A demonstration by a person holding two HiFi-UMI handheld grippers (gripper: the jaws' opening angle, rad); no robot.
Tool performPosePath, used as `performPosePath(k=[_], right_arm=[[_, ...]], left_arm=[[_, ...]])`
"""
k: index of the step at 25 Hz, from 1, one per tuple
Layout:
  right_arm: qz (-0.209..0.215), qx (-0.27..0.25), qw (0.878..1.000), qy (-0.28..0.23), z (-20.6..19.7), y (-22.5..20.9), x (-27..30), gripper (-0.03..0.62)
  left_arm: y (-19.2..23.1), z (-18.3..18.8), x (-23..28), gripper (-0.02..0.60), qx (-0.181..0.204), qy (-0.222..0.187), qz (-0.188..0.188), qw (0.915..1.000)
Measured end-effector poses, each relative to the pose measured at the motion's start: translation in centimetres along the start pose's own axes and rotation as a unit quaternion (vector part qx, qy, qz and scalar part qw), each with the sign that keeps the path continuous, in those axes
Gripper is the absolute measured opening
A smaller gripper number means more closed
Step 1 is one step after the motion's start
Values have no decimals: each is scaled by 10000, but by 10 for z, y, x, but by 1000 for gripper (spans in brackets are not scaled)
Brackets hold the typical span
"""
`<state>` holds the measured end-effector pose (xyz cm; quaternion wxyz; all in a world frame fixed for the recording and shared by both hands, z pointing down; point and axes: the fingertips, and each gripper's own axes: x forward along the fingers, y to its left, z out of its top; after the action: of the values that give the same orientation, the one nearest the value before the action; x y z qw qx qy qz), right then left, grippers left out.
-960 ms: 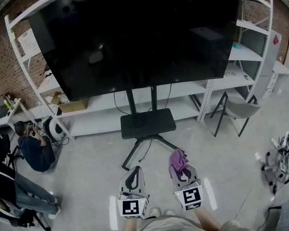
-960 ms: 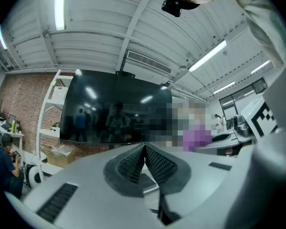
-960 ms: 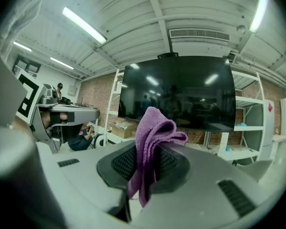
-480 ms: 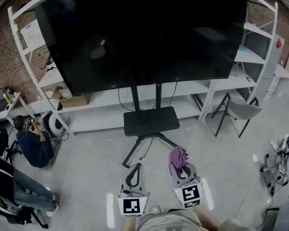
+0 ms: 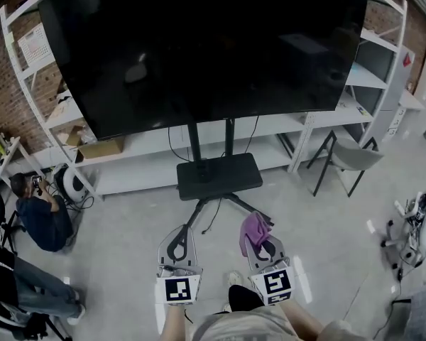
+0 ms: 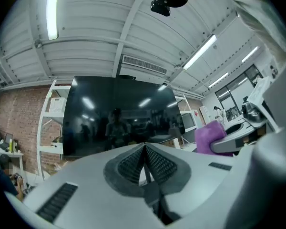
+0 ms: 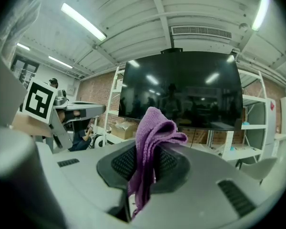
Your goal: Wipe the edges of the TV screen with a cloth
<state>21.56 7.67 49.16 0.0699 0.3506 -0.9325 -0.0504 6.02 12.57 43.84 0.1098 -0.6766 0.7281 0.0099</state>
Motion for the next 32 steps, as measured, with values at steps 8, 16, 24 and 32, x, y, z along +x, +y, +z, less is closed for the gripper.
performPosePath(k=[8, 16, 24, 32], right_arm=[[-547, 146, 9980, -278, -2, -79, 70, 51], [-202, 270, 9974, -638, 36, -120, 212, 51], [474, 503, 9910, -1143, 84, -110, 333, 51], [769, 564, 9885, -1171, 96, -92, 400, 51]], left_arm=[[2, -29, 96, 15, -154, 42, -274, 9995], [73, -26, 211, 15, 236, -31, -58, 9997], [134, -25, 298, 15, 280, -38, 255, 9993], [174, -25, 343, 15, 123, -397, 221, 9989]])
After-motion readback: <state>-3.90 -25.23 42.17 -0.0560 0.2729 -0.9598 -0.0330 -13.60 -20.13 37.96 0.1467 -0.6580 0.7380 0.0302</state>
